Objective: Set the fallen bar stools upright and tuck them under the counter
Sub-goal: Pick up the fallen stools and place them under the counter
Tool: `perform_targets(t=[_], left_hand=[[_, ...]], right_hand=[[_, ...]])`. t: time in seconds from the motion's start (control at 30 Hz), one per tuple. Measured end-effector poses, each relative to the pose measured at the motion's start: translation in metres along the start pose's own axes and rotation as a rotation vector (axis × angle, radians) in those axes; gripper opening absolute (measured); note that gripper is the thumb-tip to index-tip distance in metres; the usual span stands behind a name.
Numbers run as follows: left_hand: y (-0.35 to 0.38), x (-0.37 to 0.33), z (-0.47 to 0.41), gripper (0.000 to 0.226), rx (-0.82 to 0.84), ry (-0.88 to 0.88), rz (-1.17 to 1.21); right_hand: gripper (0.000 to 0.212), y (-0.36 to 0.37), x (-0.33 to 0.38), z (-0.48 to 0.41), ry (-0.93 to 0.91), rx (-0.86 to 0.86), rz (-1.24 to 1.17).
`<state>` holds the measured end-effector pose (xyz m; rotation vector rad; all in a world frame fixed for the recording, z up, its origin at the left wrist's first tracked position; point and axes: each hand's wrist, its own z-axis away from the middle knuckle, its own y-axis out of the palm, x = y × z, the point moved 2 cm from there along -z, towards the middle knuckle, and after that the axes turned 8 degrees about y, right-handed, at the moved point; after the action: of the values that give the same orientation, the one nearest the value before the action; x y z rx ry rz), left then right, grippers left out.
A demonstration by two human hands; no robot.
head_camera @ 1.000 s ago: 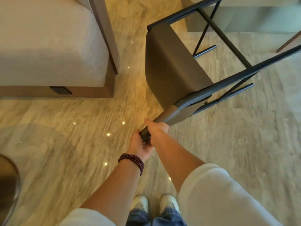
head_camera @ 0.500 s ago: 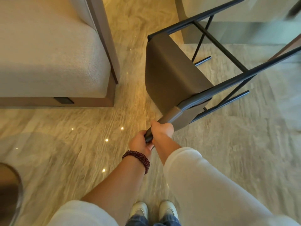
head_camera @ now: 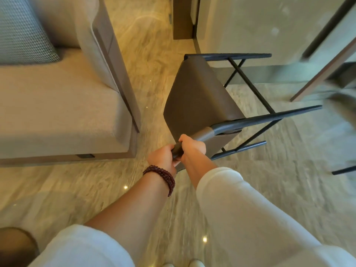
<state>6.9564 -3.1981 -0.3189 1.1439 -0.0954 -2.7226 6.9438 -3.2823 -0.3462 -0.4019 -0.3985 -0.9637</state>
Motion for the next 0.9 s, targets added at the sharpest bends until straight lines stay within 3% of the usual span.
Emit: perform_targets(t=[0.3, 0.63, 0.7, 0.77, 0.87, 0.9], left_hand=[[0.095, -0.07, 0.051, 0.016, 0.105, 0.116, -0.098], [0.212, -0.117, 0.117, 0.019, 0.248, 0.42, -0.236], [0.233, -0.12, 0.126, 0.021, 0.342, 0.566, -0.39], [0.245, -0.125, 0.13, 0.039, 0.421, 0.791, -0.652], [0.24, -0.13, 0.127, 0.052, 0.26, 1.154, -1.148], [0.234, -0.127, 0.119, 0.056, 0.173, 1.177, -1.37]], right_hand=[[0.019, -0.04, 0.118, 0.05, -0.026, 0.032, -0.195], [0.019, -0.102, 0.248, 0.068, 0.006, 0.111, -0.321], [0.028, -0.117, 0.273, 0.068, 0.058, 0.142, -0.325], [0.029, -0.133, 0.296, 0.071, 0.095, 0.154, -0.339], [0.036, -0.161, 0.327, 0.073, 0.104, 0.17, -0.346], [0.039, -0.17, 0.335, 0.074, 0.1, 0.181, -0.353]])
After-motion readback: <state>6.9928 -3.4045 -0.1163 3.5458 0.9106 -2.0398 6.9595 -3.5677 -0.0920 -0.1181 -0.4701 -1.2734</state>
